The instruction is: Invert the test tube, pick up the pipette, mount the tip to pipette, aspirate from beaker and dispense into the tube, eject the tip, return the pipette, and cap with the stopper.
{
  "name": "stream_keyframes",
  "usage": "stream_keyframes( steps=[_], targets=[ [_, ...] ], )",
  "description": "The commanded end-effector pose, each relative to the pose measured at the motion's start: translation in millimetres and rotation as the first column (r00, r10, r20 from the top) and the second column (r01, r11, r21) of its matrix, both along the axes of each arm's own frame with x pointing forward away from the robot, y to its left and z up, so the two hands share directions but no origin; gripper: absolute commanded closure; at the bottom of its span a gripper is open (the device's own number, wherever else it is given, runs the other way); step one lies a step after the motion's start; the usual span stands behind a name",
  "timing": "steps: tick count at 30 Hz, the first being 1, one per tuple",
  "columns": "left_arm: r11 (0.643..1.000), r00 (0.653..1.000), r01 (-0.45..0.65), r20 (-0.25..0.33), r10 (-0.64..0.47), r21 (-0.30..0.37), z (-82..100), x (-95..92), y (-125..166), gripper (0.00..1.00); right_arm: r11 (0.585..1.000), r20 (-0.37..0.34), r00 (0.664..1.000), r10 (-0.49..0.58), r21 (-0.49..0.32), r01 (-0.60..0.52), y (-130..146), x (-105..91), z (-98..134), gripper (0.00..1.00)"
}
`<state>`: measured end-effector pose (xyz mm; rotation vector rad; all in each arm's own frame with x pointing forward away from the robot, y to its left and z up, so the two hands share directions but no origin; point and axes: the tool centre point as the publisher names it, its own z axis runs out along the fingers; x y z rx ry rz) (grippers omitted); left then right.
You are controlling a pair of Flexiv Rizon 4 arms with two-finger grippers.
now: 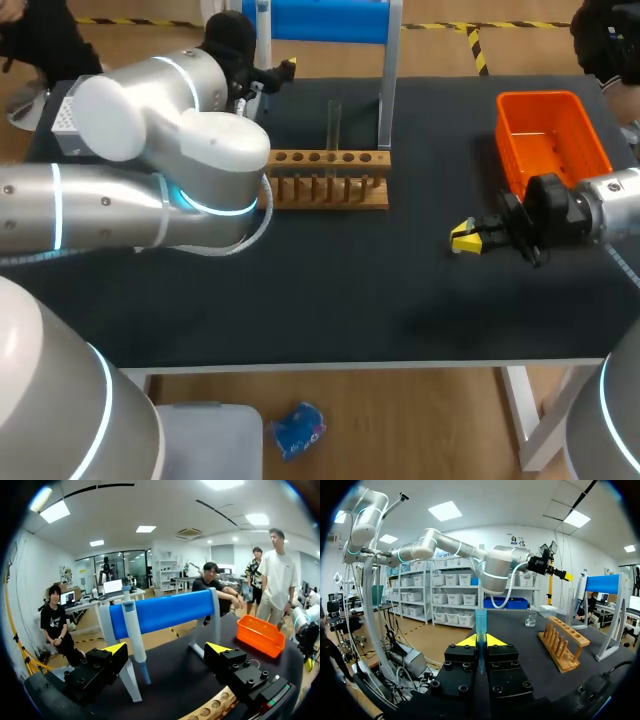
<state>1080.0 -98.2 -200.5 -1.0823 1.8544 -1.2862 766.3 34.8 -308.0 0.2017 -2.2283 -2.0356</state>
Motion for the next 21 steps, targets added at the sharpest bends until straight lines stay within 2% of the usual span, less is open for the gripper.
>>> stream_keyframes(
  steps=[1, 9, 10, 11, 13, 14, 15, 21],
  targets=[
    [0.998, 0.997, -0.069, -0.015, 0.069, 0.001, -2.3, 14.5, -9, 0.00, 1.000, 0.001, 1.000, 0.000, 0.000, 0.000, 0, 0.0, 0, 1.00],
    [0.991, 0.990, -0.135, -0.030, 0.136, 0.011, -14.7, 37.0, -5, 0.00, 1.000, 0.001, 1.000, 0.000, 0.000, 0.000, 0, 0.0, 0, 1.00],
    [0.988, 0.988, -0.151, -0.024, 0.151, 0.019, -15.9, 39.5, -5, 0.04, 1.000, 0.001, 1.000, 0.000, 0.000, 0.000, 0, 0.0, 0, 1.00],
    [0.987, 0.987, -0.156, -0.022, 0.157, 0.025, -17.4, 42.6, -4, 0.12, 1.000, 0.001, 1.000, 0.000, 0.000, 0.000, 0, 0.0, 0, 1.00],
    [0.986, 0.986, -0.166, -0.016, 0.167, 0.034, -20.0, 47.9, -3, 0.18, 1.000, 0.001, 1.000, 0.000, 0.000, 0.000, 0, 0.0, 0, 1.00],
    [0.985, 0.985, -0.170, -0.017, 0.171, 0.036, -21.1, 50.2, -3, 0.28, 1.000, 0.001, 1.000, 0.000, 0.000, 0.000, 0, 0.0, 0, 1.00],
    [0.981, 0.982, -0.187, -0.016, 0.188, 0.044, -22.4, 52.4, -2, 0.50, 1.000, 0.001, 1.000, 0.000, 0.000, 0.000, 0, 0.0, 0, 1.00],
    [0.974, 0.974, -0.224, -0.026, 0.225, 0.038, -30.6, 64.5, 5, 0.56, 1.000, 0.001, 1.000, 0.000, 0.000, 0.000, 0, 0.0, 0, 1.00]
  ],
)
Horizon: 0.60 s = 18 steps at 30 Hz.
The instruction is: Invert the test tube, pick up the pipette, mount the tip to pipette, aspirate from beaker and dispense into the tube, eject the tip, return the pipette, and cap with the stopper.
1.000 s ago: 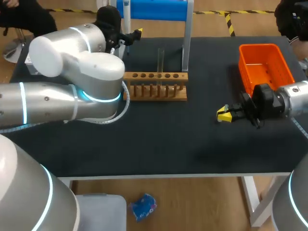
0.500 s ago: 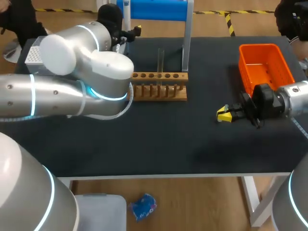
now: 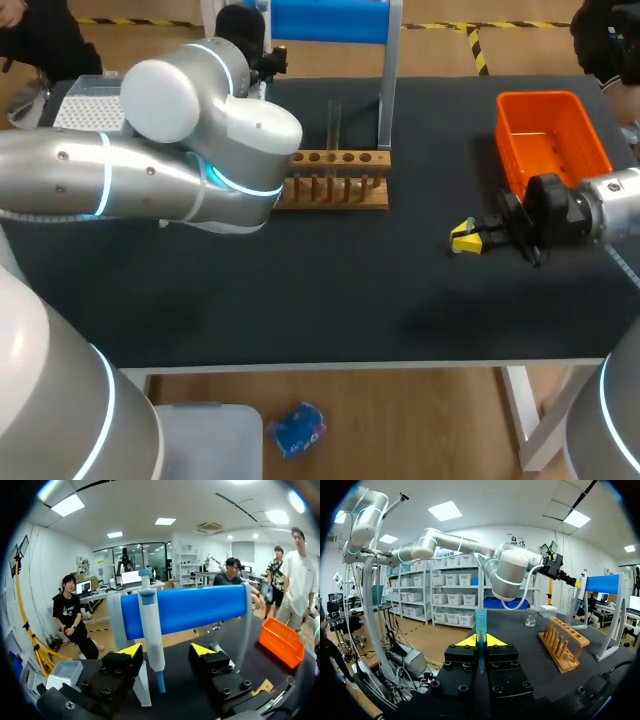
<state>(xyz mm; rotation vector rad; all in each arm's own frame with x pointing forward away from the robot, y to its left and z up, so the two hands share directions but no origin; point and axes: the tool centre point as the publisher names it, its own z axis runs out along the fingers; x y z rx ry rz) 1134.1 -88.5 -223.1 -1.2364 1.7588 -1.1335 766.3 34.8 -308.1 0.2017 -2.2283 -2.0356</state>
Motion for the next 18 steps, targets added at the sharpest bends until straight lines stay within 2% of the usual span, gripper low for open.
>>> stream_keyframes(
  steps=[1, 7, 18],
  targets=[
    [0.999, 0.999, -0.047, 0.013, 0.047, 0.003, -8.9, 12.1, -4, 0.56, 1.000, 0.001, 1.000, 0.000, 0.000, 0.000, 0, 0.0, 0, 1.00],
    [0.998, 0.998, -0.061, 0.018, 0.061, -0.018, -11.2, 21.7, -3, 0.62, 1.000, 0.001, 1.000, 0.000, 0.000, 0.000, 0, 0.0, 0, 1.00],
    [0.997, 0.996, -0.079, 0.037, 0.080, -0.026, -10.9, 34.0, 0, 0.58, 1.000, 0.001, 1.000, 0.000, 0.000, 0.000, 0, 0.0, 0, 1.00]
  ],
)
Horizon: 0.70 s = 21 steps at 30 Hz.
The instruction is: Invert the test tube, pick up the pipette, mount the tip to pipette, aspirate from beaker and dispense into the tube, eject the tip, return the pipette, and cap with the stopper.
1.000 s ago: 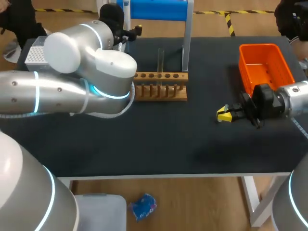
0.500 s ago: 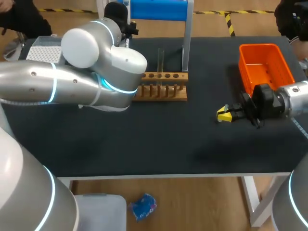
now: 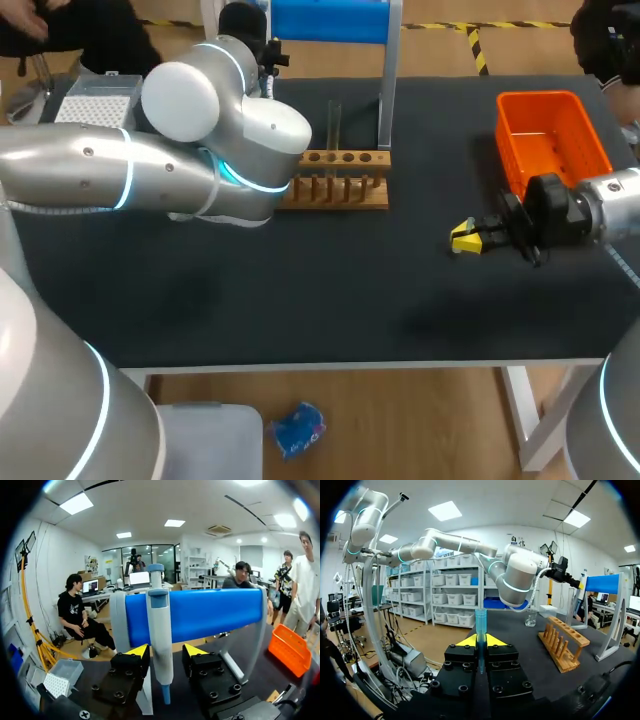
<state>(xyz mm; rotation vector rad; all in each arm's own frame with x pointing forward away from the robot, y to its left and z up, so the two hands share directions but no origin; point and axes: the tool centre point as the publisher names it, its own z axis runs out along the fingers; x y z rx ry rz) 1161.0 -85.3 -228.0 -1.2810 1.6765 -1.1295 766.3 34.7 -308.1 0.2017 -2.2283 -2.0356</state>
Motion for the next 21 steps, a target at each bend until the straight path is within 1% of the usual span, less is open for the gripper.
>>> stream_keyframes(
  steps=[1, 10, 21],
  targets=[
    [1.000, 1.000, -0.017, 0.014, 0.017, 0.000, -6.3, 8.2, -3, 0.58, 1.000, 0.001, 1.000, 0.001, 0.000, -0.001, 0, 0.0, 0, 1.00],
    [1.000, 1.000, -0.027, 0.016, 0.027, 0.002, -7.2, 18.9, -2, 0.58, 1.000, 0.001, 1.000, 0.001, 0.000, -0.001, 0, 0.0, 0, 1.00],
    [0.999, 0.999, -0.040, 0.011, 0.040, 0.005, -10.5, 26.1, -1, 0.58, 1.000, 0.001, 1.000, 0.001, 0.000, -0.001, 0, 0.0, 0, 1.00]
  ],
)
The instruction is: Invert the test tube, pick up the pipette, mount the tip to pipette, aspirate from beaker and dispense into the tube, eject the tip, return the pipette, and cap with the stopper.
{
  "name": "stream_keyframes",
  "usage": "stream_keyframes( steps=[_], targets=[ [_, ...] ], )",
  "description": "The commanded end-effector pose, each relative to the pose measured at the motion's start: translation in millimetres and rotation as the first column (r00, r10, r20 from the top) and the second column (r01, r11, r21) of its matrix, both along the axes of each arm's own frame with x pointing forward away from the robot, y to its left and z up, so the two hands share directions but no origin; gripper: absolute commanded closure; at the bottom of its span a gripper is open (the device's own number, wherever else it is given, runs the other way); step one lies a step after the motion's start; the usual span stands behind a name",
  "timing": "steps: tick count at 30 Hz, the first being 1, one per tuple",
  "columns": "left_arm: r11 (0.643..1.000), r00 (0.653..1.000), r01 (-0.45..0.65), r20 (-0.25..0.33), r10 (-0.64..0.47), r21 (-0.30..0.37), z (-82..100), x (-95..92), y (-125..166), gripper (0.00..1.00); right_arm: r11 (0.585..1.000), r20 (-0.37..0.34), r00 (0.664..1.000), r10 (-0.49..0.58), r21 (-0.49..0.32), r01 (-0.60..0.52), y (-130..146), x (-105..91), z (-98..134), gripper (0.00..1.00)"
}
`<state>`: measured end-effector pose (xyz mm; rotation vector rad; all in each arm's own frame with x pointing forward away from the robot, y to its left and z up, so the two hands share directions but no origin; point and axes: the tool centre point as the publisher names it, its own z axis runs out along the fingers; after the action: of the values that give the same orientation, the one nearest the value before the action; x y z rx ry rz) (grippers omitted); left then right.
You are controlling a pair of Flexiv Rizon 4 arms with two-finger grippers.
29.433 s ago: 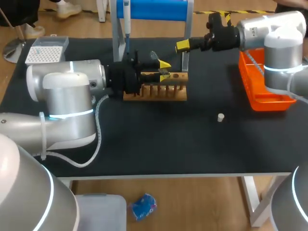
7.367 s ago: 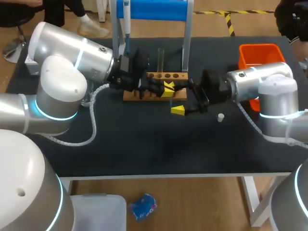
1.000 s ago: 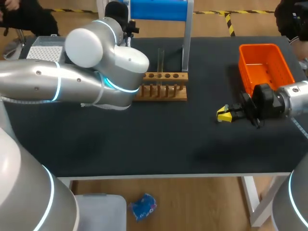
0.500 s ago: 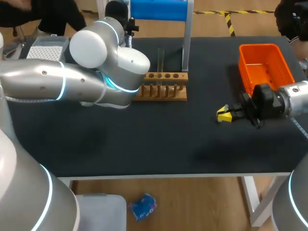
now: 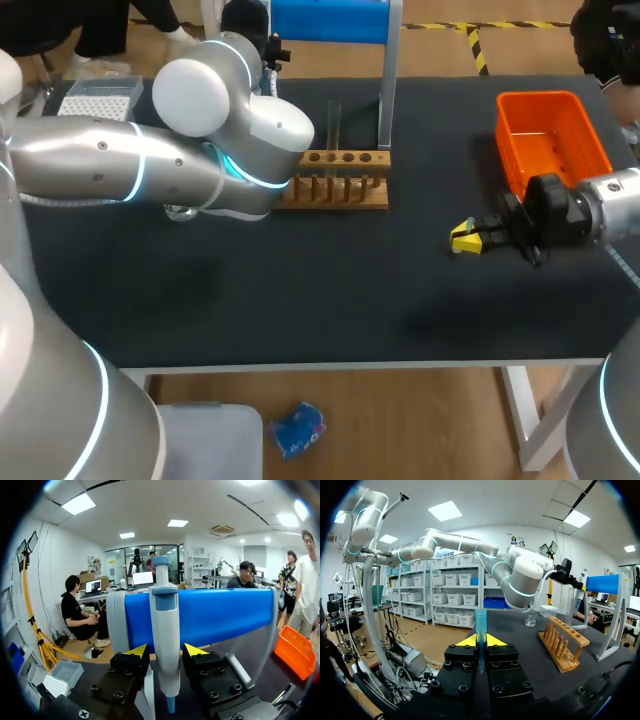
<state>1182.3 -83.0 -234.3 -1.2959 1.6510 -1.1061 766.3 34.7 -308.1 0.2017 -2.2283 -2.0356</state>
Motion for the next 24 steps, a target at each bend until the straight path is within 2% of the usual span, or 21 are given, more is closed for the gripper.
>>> stream_keyframes(
  steps=[1, 10, 13, 17, 19, 24],
  targets=[
    [1.000, 1.000, -0.012, 0.009, 0.012, 0.000, -4.1, 5.2, -3.0, 0.58, 1.000, 0.001, 1.000, 0.001, 0.000, -0.001, -0.1, 0.0, -0.4, 1.00],
    [1.000, 1.000, -0.022, 0.014, 0.022, 0.002, -5.0, 7.9, -2.7, 0.59, 1.000, 0.001, 1.000, 0.001, 0.000, -0.001, -0.1, 0.0, -0.4, 1.00],
    [1.000, 1.000, -0.023, 0.016, 0.023, 0.002, -5.0, 8.1, -2.9, 0.62, 1.000, 0.001, 1.000, 0.001, 0.000, -0.001, -0.1, 0.0, -0.4, 1.00],
    [0.999, 0.999, -0.033, 0.023, 0.033, 0.003, -4.0, 7.9, -2.9, 0.81, 1.000, 0.001, 1.000, 0.001, 0.000, -0.001, -0.1, 0.0, -0.4, 1.00],
    [0.999, 0.999, -0.039, 0.025, 0.039, 0.001, -3.3, 7.5, -2.3, 1.00, 1.000, 0.001, 1.000, 0.001, 0.000, -0.001, -0.1, 0.0, -0.4, 1.00],
    [0.999, 0.998, -0.047, 0.033, 0.048, -0.006, -1.2, 5.6, -1.3, 1.00, 1.000, 0.001, 1.000, 0.001, 0.000, -0.001, -0.1, 0.0, -0.4, 1.00]
  ],
)
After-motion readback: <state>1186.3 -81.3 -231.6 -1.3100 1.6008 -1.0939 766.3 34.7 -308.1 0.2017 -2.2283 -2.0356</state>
